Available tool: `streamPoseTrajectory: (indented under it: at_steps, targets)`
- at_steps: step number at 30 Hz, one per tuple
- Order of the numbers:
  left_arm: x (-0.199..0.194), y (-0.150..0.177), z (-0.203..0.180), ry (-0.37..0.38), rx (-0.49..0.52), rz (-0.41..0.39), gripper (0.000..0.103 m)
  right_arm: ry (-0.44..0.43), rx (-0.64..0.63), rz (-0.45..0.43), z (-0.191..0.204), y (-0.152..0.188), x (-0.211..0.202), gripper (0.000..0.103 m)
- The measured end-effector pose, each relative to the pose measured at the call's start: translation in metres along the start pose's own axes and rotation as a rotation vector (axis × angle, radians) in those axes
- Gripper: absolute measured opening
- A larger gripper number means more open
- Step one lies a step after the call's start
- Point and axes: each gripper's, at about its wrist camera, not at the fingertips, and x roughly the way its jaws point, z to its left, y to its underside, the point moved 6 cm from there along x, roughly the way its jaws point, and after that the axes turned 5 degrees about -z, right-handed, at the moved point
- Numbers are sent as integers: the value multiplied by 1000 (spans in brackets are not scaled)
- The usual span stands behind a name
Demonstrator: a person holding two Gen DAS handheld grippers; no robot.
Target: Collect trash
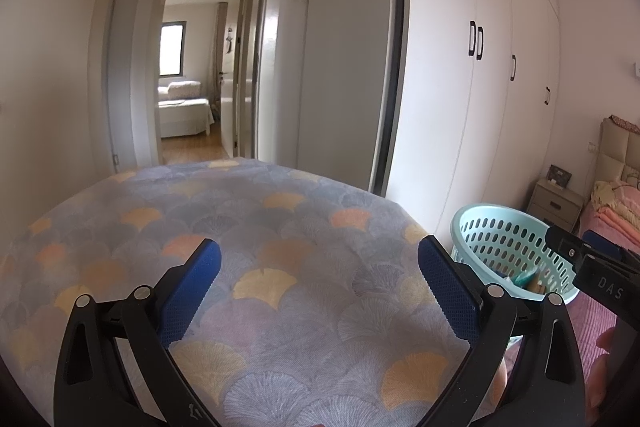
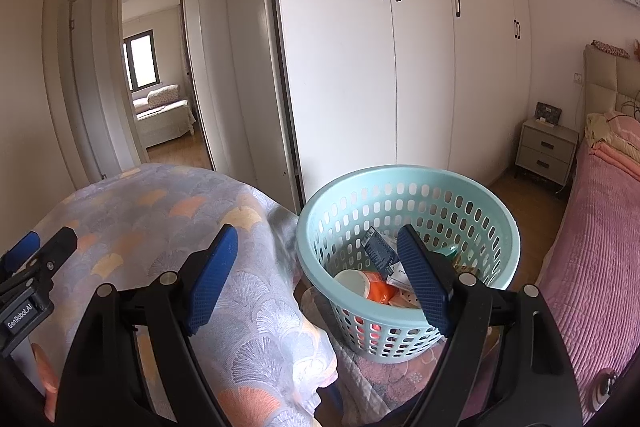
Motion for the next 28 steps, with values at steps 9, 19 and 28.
streamPoseTrajectory:
  at_steps: [9, 19, 28]
  targets:
    - [-7, -13, 9, -44, -16, -6, 95, 10, 3, -2, 0, -4, -6, 78]
    - [-17, -22, 12, -87, 39, -1, 96, -3, -4, -22, 6, -11, -17, 78]
    - [-26, -25, 32, -98, 15, 20, 96, -35, -35, -43, 27, -20, -24, 78]
